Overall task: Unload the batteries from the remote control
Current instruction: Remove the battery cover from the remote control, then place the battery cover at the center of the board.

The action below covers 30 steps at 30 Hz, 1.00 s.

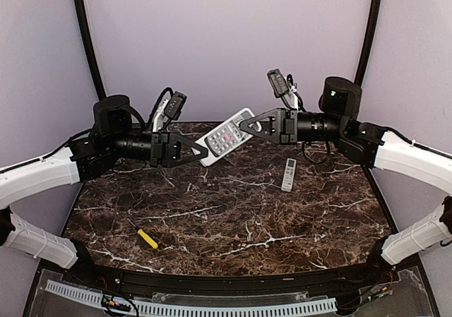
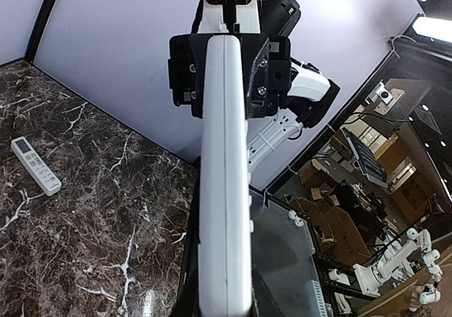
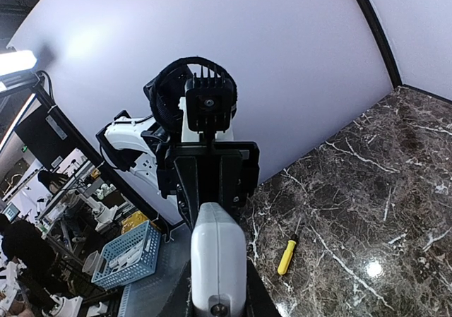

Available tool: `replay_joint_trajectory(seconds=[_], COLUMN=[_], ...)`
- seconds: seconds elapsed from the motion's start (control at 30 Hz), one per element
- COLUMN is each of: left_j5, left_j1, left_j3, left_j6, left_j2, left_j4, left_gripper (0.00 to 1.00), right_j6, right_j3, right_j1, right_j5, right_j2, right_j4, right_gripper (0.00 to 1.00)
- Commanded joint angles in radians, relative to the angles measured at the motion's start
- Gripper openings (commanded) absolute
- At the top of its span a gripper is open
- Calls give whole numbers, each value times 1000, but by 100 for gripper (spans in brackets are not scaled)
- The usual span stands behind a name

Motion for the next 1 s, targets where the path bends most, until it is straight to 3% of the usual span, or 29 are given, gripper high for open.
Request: replay_joint_trajectory(seconds=[0.0, 0.33, 0.73, 0.97], left_j5=[16, 37, 18, -1], left_j1=[4, 5, 14, 16], left_j3=[7, -4, -33, -36], left_j6=[3, -36, -45, -49], left_j2=[-13, -8, -30, -32], left_j4=[1, 40, 36, 39], left_gripper=[16, 30, 25, 10], right_j6=[35, 52, 79, 93], right_j3=[-16, -36, -76, -84], right_j1=[-33, -45, -79, -81], right_j5=[45, 55, 59, 49], right_j2=[-20, -19, -57, -57], right_j4=[45, 63, 82, 109], right_gripper=[0, 0, 0, 0])
